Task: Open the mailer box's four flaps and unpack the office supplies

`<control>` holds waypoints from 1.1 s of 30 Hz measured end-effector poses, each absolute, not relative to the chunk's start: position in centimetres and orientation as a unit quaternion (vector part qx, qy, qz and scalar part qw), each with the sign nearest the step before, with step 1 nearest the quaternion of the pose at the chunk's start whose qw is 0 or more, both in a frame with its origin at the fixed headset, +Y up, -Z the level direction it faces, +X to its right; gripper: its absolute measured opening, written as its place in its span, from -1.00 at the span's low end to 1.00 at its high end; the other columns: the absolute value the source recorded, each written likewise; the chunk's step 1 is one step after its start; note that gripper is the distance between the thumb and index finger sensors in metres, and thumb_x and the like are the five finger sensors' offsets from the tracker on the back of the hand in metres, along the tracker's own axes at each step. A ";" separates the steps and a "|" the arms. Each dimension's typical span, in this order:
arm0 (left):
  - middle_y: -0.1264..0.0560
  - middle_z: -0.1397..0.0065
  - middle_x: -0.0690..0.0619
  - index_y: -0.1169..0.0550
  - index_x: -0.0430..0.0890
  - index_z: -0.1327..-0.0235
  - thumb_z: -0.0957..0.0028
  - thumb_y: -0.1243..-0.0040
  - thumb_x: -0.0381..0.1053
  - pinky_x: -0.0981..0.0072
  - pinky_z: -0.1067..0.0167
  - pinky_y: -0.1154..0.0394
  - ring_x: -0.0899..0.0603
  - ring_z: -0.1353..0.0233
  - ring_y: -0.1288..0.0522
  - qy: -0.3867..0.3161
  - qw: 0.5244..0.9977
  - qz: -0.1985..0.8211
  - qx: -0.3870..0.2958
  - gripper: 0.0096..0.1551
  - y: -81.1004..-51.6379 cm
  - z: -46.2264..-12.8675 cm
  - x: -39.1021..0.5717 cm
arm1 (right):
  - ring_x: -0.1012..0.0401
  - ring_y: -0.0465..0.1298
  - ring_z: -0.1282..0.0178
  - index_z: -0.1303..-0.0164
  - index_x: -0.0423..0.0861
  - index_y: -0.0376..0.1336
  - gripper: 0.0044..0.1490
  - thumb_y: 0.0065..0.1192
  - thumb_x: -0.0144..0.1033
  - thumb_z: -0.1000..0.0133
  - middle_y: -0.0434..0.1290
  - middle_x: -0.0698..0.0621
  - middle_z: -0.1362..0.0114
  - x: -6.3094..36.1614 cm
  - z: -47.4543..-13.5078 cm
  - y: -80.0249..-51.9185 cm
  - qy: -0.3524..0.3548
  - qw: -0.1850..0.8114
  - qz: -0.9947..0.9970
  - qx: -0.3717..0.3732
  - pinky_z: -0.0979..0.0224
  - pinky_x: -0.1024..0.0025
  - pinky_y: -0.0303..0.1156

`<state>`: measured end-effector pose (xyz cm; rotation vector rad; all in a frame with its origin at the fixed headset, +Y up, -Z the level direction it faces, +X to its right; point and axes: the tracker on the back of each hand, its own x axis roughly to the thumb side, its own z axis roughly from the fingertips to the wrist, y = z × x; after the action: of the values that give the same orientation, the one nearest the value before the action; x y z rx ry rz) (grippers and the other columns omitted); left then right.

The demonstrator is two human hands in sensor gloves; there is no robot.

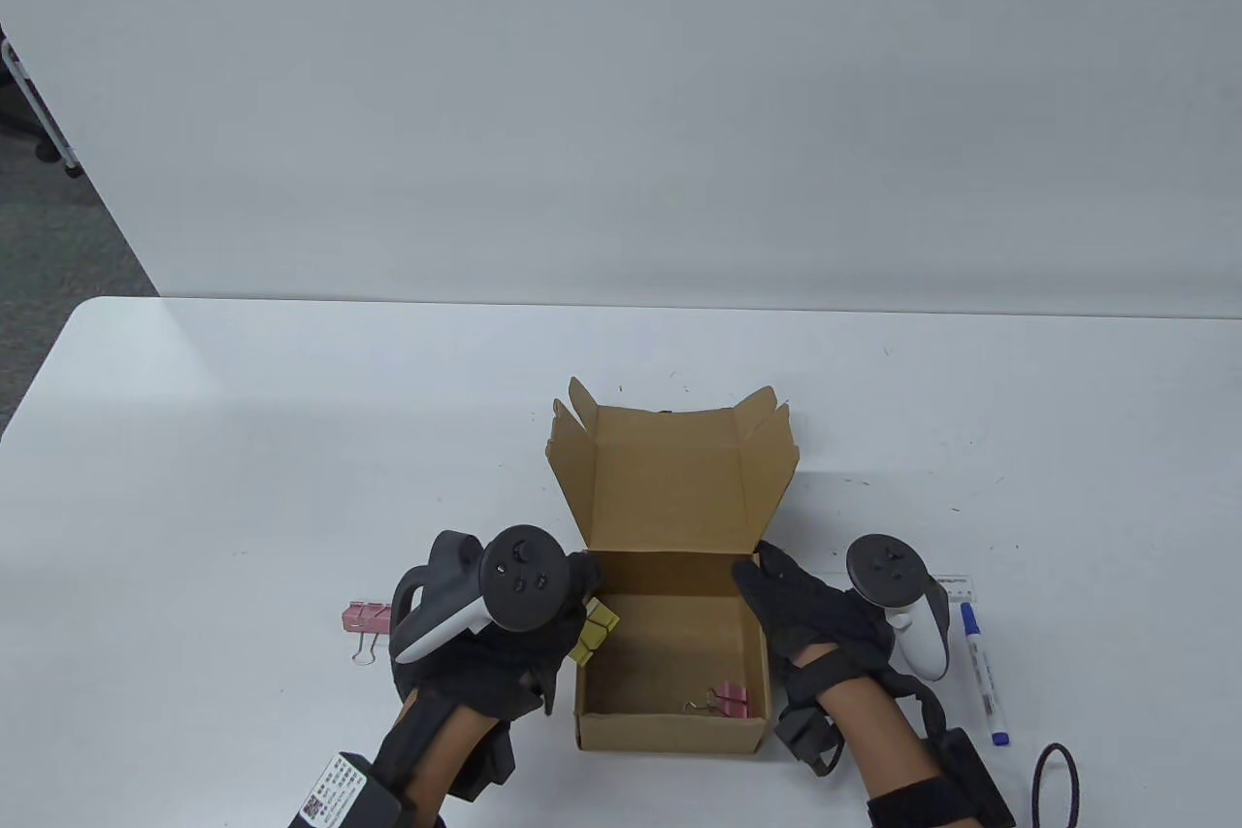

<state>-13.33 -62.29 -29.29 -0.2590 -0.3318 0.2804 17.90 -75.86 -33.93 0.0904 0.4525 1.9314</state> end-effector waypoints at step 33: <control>-0.59 -0.38 -0.13 -0.44 -0.04 -0.55 -0.34 -0.33 -0.07 -0.40 -0.50 -0.20 -0.27 -0.32 -0.52 -0.036 0.971 0.143 -0.187 -0.47 -65.7 -28.2 -24.8 | -0.34 0.19 -0.54 -0.70 -0.20 -0.06 -0.11 0.00 0.15 -0.38 0.06 -0.32 -0.67 17.9 -33.9 -76.0 0.191 0.550 0.812 0.037 -0.50 -0.39 -0.01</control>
<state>-24.81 -65.70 -28.17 -0.3768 -0.0719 0.2895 17.89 -75.96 -33.95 0.0885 0.4528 1.9230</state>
